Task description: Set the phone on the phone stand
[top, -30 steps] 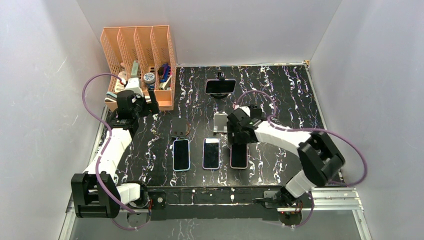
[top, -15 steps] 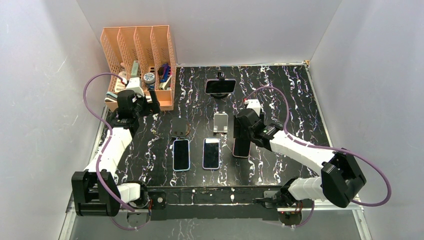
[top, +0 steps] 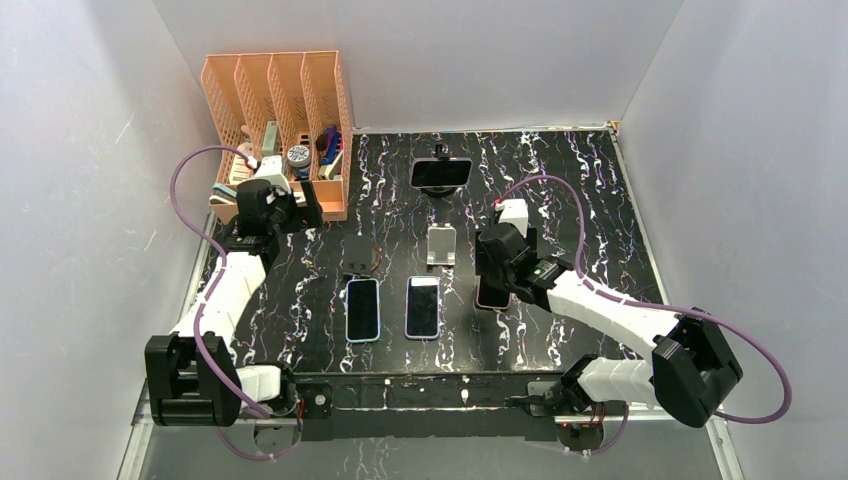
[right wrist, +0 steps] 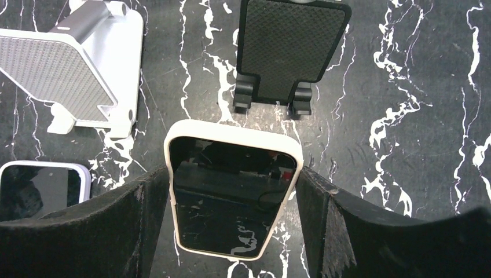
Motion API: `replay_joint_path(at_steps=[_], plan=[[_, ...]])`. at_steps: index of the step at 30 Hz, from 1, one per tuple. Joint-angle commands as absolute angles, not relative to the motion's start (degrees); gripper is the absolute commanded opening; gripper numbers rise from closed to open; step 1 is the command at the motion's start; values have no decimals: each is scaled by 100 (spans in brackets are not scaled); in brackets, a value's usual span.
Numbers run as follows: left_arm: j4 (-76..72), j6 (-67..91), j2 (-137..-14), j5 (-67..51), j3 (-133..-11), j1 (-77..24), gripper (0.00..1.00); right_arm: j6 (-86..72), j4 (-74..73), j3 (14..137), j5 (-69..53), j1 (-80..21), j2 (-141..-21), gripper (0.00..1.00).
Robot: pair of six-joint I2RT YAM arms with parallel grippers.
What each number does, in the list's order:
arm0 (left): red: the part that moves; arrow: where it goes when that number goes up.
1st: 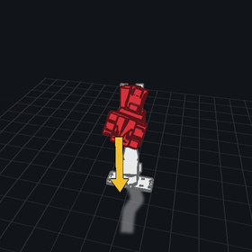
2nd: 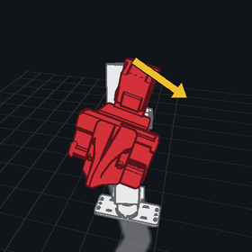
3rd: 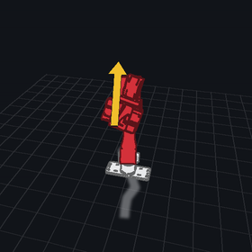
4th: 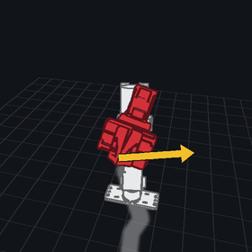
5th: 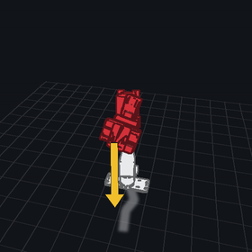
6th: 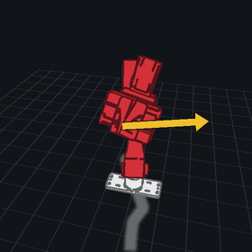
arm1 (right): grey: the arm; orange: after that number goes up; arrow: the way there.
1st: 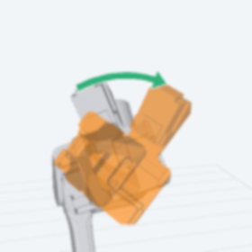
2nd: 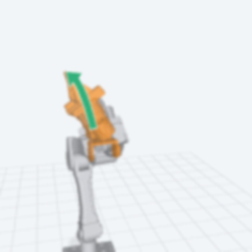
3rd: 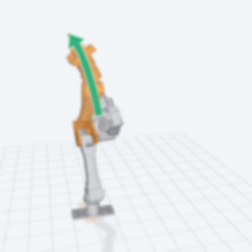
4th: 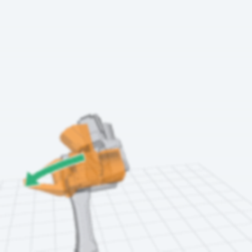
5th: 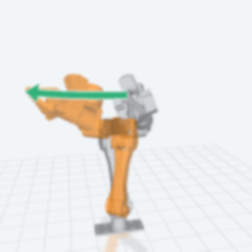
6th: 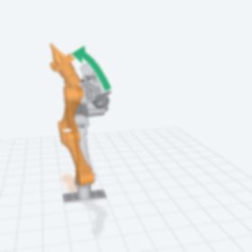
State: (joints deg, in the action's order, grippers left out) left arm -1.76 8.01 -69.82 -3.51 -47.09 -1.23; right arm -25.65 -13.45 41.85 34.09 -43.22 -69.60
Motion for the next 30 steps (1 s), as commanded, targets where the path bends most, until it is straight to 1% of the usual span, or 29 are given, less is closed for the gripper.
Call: replay_joint_path(at_steps=[1, 12, 19, 30], plan=[[-246, 835, -6969, -428, -4693, -100, 98, -2147, -602, 4141, 3919, -4243, -6826, 67], [-261, 844, -7022, -484, -4693, -105, 98, -1681, -48, 4274, 3321, -3523, -6932, 68], [-274, 866, -7109, -571, -4717, -103, 98, -1470, 299, 4489, 3199, -3298, -7033, 68], [-264, 861, -7158, -595, -4718, -105, 98, -1202, 401, 4847, 2852, -3021, -7212, 68]])
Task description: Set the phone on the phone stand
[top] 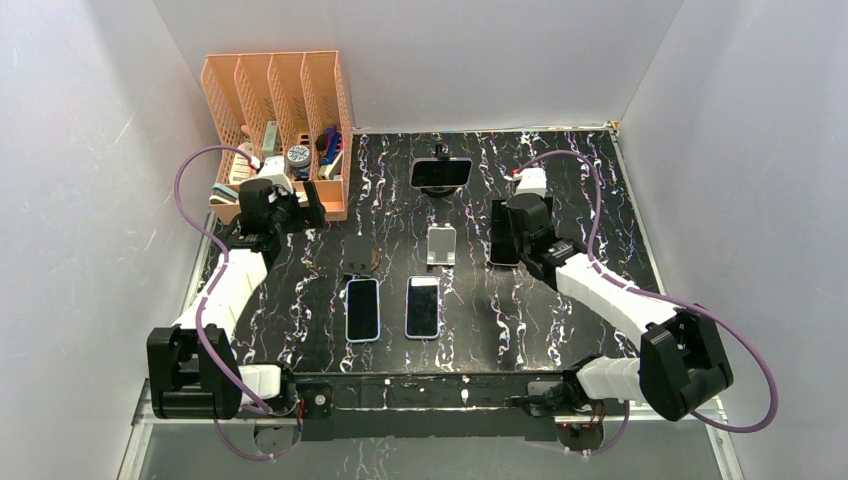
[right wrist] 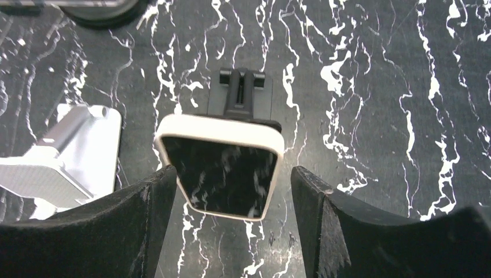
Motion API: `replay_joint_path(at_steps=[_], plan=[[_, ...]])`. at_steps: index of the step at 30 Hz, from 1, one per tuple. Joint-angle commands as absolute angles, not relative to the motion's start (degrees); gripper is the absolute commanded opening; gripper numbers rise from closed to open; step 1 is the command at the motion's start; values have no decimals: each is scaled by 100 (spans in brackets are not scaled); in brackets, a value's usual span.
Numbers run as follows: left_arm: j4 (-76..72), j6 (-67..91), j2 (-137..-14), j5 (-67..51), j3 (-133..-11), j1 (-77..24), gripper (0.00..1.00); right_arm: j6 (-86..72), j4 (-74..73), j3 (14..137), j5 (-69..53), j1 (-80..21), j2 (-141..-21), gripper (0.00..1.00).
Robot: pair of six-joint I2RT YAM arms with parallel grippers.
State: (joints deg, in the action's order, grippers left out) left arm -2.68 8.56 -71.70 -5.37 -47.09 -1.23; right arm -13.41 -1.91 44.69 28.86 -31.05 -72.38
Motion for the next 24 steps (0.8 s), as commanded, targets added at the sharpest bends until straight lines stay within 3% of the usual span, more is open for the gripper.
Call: replay_joint_path(at_steps=[1, 11, 18, 24], plan=[[-264, 861, -7162, -596, -4715, -105, 98, -1199, 416, 4856, 2835, -3003, -7213, 68], [-274, 862, -7233, -619, -4733, -105, 98, -1140, 432, 4921, 2688, -2944, -7272, 69], [-318, 862, -7297, -701, -4743, -105, 98, -1078, 741, 4528, 1688, -2579, -6977, 98], [-385, 920, -7430, -857, -4798, -114, 98, -867, 580, 5020, 175, -1944, -7499, 94]])
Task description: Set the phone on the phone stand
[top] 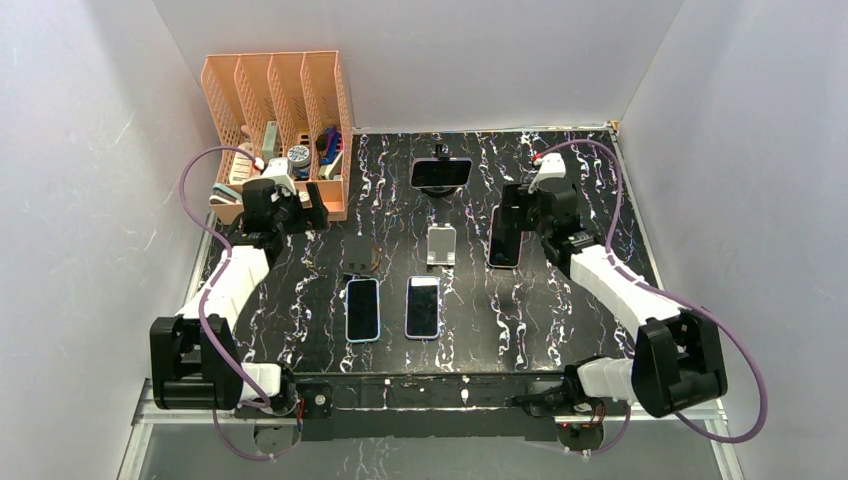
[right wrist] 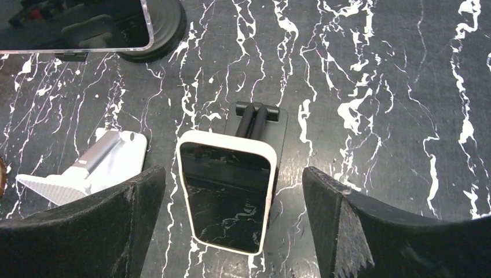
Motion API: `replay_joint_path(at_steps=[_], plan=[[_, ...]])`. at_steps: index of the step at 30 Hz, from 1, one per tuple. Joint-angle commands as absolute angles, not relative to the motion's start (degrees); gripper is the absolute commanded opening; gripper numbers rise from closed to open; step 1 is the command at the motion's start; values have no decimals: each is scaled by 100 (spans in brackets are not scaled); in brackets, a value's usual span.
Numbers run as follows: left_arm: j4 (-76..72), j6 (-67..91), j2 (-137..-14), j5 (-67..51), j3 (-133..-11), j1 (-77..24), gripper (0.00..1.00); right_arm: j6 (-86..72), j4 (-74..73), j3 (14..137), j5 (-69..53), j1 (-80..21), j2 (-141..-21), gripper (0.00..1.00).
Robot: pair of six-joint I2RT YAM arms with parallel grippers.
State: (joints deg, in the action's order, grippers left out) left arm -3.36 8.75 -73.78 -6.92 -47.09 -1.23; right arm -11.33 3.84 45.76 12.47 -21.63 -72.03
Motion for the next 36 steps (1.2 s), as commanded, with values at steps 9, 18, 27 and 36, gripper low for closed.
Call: replay_joint_path(at_steps=[9, 18, 27, 36], plan=[[-312, 796, -7445, -815, -4838, -290, 98, -439, 1039, 5039, -654, -1833, -8087, 86], [-238, 690, -7448, -742, -4852, -395, 98, -369, 1430, 4756, -450, -1758, -8105, 89], [-215, 651, -7511, -744, -4864, -456, 98, -34, 2027, 4417, -443, -1692, -8169, 86], [-159, 572, -7537, -670, -4869, -509, 98, -109, 2301, 4384, -685, -1547, -8510, 84]])
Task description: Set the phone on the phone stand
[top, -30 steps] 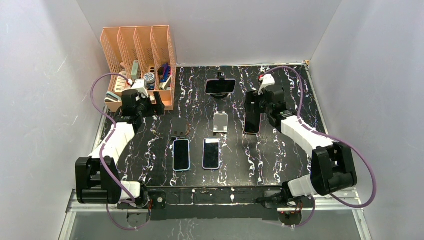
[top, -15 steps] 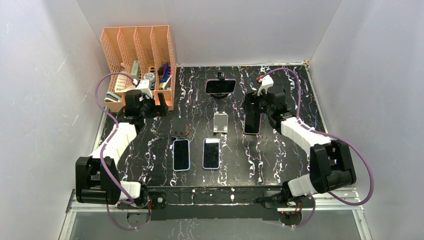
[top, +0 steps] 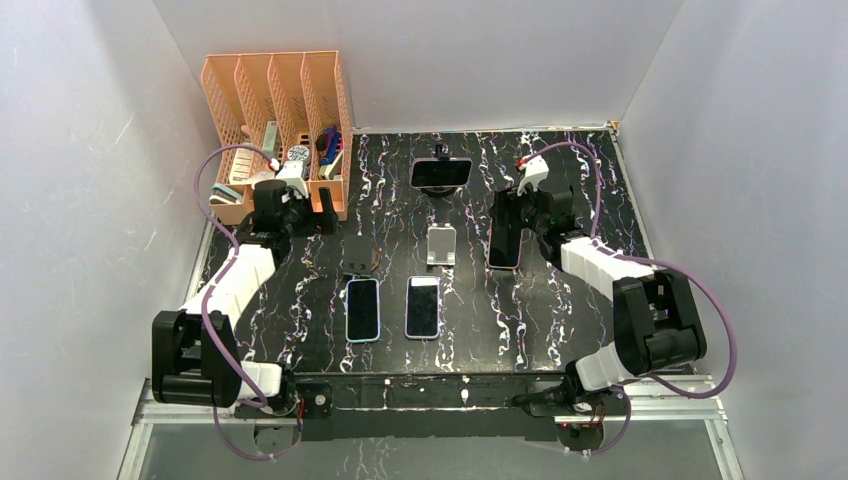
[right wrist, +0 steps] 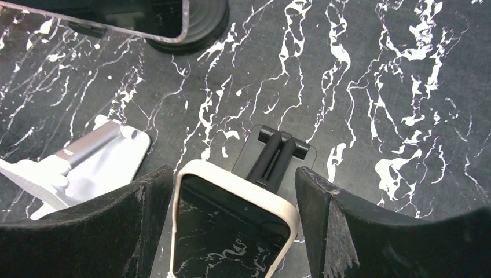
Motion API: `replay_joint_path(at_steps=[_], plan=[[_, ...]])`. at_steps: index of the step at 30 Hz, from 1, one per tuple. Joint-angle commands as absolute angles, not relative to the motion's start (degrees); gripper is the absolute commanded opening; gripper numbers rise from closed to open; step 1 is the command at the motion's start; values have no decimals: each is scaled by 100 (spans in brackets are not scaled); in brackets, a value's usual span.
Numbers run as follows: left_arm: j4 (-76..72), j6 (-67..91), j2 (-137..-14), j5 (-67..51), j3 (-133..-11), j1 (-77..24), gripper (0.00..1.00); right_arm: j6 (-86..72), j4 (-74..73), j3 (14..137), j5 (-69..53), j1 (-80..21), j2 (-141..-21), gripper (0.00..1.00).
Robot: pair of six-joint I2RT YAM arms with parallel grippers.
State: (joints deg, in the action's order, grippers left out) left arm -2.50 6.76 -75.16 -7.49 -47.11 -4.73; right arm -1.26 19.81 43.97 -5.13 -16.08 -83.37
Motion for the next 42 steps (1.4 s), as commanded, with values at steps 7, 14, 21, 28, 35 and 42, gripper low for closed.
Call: replay_joint_path(at_steps=[7, 14, 21, 28, 35, 42], plan=[[-145, 545, -7572, -693, -4869, -527, 98, -274, 2084, 4493, -765, -1547, -8566, 93], [-125, 536, -7559, -681, -4869, -544, 98, -432, 1893, 4564, -487, -1549, -8472, 93], [-114, 527, -7550, -682, -4860, -562, 98, -530, 1889, 4526, -434, -1561, -8544, 94], [-114, 519, -7575, -691, -4860, -571, 98, -536, 1944, 4551, -427, -1608, -8598, 88], [-114, 513, -7576, -689, -4860, -571, 98, -446, 1999, 4568, -439, -1668, -8670, 77], [-113, 510, -7574, -685, -4855, -580, 98, -372, 2079, 4507, -418, -1696, -8444, 68]])
